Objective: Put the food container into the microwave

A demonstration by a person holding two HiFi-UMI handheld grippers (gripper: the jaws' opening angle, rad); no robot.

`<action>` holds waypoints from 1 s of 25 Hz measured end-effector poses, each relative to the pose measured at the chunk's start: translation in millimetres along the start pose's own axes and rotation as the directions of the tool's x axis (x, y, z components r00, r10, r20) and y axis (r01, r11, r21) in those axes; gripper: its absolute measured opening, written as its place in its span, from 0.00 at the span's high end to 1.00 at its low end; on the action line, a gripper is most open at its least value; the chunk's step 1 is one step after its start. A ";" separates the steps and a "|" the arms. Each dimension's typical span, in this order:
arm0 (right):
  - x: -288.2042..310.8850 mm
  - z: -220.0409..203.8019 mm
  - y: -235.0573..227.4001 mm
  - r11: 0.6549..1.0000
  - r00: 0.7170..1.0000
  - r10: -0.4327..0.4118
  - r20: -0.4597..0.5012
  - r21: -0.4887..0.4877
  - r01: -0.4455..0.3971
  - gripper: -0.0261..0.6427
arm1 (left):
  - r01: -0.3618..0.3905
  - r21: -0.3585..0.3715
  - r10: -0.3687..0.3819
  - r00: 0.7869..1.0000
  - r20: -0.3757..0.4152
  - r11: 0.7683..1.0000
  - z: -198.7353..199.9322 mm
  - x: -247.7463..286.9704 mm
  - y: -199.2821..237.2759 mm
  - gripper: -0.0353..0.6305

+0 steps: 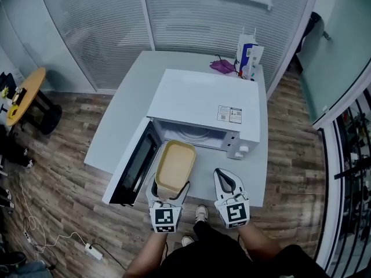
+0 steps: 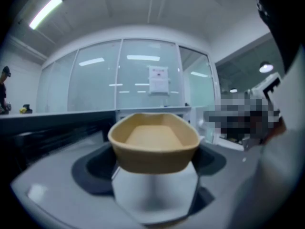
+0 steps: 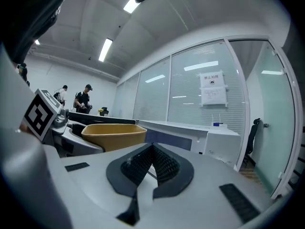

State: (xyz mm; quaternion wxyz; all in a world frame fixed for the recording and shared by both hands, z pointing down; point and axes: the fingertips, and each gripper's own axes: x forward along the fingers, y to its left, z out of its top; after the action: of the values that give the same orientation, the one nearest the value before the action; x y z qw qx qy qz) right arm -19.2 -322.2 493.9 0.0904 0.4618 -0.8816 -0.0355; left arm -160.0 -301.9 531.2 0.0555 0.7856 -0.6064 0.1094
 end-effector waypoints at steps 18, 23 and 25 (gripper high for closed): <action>54.1 -49.2 -31.6 0.993 0.997 0.048 -0.058 0.108 -0.042 0.96 | 0.014 -0.020 -0.015 0.998 -0.063 1.000 -19.4 133.1 12.8 0.21; 68.4 -60.9 -38.7 0.990 0.997 0.016 -0.076 0.144 -0.005 0.96 | 0.025 -0.034 -0.028 0.997 -0.071 0.999 -18.3 171.8 18.0 0.21; 72.6 -64.0 -41.4 0.989 0.996 -0.005 -0.087 0.145 0.017 0.96 | 0.036 -0.041 -0.039 0.996 -0.077 0.999 -18.8 182.7 18.4 0.21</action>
State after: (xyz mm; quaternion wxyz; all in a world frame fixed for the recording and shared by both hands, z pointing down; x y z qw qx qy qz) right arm -14.0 -404.1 559.9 0.0945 0.4732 -0.8746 0.0486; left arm -135.7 -474.4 592.3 0.0965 0.7908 -0.5910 0.1268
